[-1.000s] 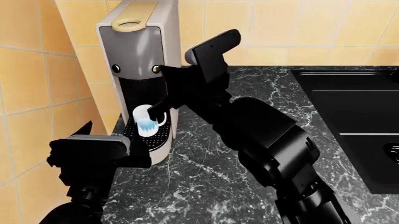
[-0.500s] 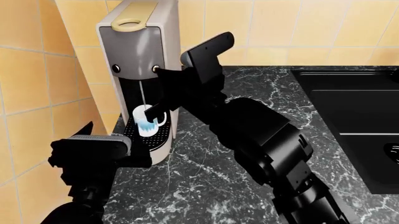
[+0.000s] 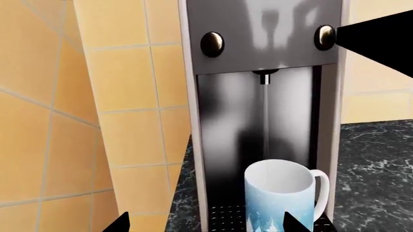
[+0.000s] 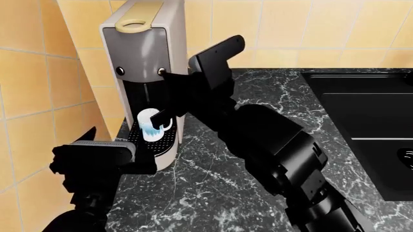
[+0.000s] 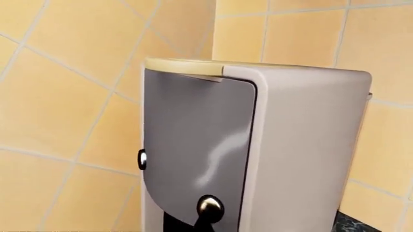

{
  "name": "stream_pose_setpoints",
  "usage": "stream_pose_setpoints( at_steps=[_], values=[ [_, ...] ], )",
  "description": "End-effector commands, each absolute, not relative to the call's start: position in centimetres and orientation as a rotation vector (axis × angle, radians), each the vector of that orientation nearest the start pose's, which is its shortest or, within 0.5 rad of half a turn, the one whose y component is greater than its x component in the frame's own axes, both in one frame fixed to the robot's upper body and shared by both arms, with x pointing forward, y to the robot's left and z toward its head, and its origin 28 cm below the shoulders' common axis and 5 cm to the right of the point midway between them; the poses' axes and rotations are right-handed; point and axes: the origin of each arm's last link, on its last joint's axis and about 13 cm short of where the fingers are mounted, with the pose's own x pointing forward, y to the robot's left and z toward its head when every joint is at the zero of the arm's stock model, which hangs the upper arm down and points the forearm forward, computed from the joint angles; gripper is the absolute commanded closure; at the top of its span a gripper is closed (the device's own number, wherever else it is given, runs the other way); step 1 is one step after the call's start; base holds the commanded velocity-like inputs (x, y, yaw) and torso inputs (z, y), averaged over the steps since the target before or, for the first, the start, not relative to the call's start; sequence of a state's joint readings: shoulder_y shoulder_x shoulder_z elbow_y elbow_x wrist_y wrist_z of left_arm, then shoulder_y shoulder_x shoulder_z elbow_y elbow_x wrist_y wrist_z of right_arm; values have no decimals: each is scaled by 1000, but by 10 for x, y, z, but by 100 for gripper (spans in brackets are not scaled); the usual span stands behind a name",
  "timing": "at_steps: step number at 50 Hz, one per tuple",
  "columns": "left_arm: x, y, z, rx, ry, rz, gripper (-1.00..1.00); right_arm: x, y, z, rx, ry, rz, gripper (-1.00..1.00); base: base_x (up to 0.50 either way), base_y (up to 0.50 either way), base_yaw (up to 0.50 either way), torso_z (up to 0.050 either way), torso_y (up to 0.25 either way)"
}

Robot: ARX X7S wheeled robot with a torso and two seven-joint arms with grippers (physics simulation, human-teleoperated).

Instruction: Press the button on the coffee machine to serve coffee.

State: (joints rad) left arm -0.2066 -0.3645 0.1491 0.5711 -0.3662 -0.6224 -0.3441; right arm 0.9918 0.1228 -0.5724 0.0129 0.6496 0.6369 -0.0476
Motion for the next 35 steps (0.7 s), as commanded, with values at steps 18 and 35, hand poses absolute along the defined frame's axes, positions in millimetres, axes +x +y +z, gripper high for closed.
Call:
stream_pose_setpoints(
  at_steps=[18,35],
  values=[
    [216,232,121,120,-66,26,-100,269,-53,204,-21,-149,544,-100,0,0,0,0,0],
    [208,239,115,128,-44,51,-100,224,-103,152,-77,-142,253,-100,0,0,0,0,0]
  ],
)
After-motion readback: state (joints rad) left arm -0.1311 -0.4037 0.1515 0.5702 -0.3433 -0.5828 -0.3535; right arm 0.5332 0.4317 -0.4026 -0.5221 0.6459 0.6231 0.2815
